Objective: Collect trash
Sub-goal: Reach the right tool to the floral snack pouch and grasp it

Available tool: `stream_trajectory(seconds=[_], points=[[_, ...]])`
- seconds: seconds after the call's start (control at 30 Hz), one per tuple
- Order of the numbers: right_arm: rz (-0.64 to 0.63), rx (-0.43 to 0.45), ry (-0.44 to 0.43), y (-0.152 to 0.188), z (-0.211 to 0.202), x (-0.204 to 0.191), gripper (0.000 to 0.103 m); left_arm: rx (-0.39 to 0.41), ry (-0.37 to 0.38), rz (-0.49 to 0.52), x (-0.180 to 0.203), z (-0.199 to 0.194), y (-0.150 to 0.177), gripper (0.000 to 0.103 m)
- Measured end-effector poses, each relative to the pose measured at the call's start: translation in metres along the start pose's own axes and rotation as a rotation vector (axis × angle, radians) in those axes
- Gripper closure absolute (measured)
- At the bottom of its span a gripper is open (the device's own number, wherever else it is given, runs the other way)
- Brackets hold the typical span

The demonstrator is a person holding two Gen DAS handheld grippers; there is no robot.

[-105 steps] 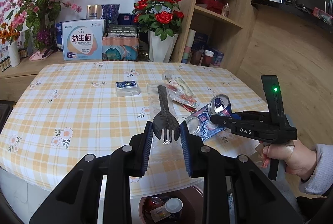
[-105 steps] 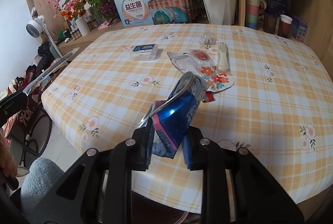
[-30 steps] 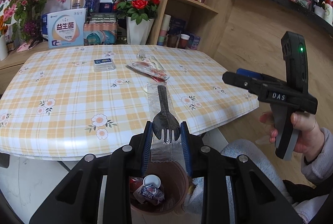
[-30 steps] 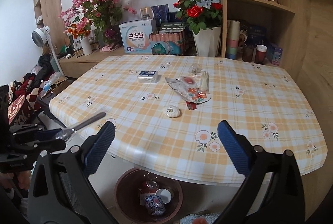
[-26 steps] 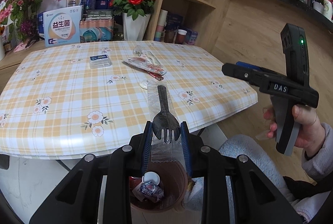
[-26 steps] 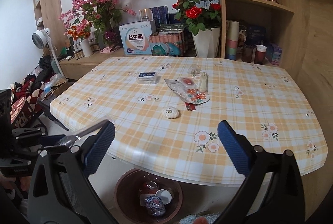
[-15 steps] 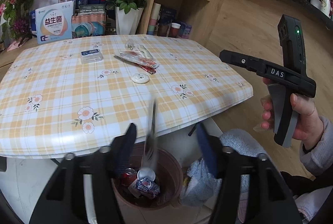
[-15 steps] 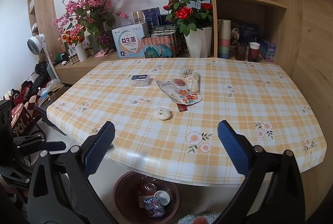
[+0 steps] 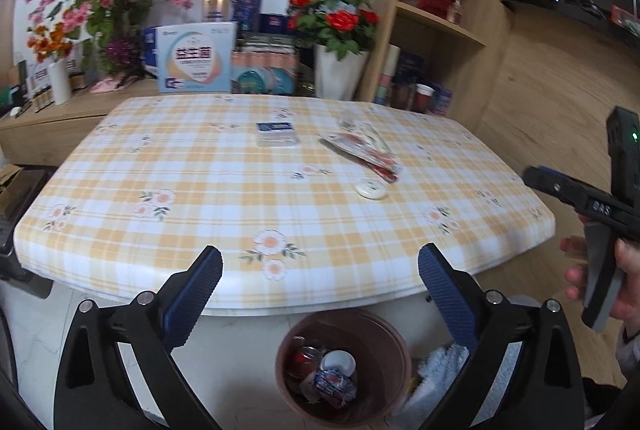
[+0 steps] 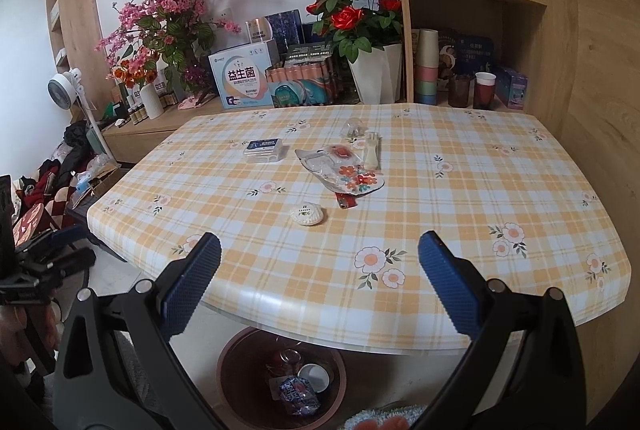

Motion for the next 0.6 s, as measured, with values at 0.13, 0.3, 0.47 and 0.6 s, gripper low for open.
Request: stream_trajectory(seconds=[0.13,0.3,0.47,0.6], points=[[0.006,-0.004,0.007,0.001,0.001,0.002,0.006,0.016,-0.059,-0.023,-0.015,-0.007,-0.004,0.006],[0.022,-0.020,-0.004,0.003,0.004,0.004,0.006,0.029,-0.092,-0.042,-0.025,-0.012,-0.007,0.006],[0.002,-0.050,0.012,0.007,0.013,0.004,0.006,0.026,-0.103,-0.062,-0.034,-0.009,-0.005,0.006],[-0.039,-0.055,0.044,0.008,0.019,0.002,0.006,0.026,-0.106,-0.074,-0.039,-0.006,-0.002,0.006]])
Point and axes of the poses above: each gripper's, at about its wrist camera, not at the fingertips, and z roughly the way its jaws point, x to its right, y to its underside, the point moved 4 cm from there along z, roughly the way its jaws point, and after that the axes turned 8 degrees about y, right-handed, at the moved point
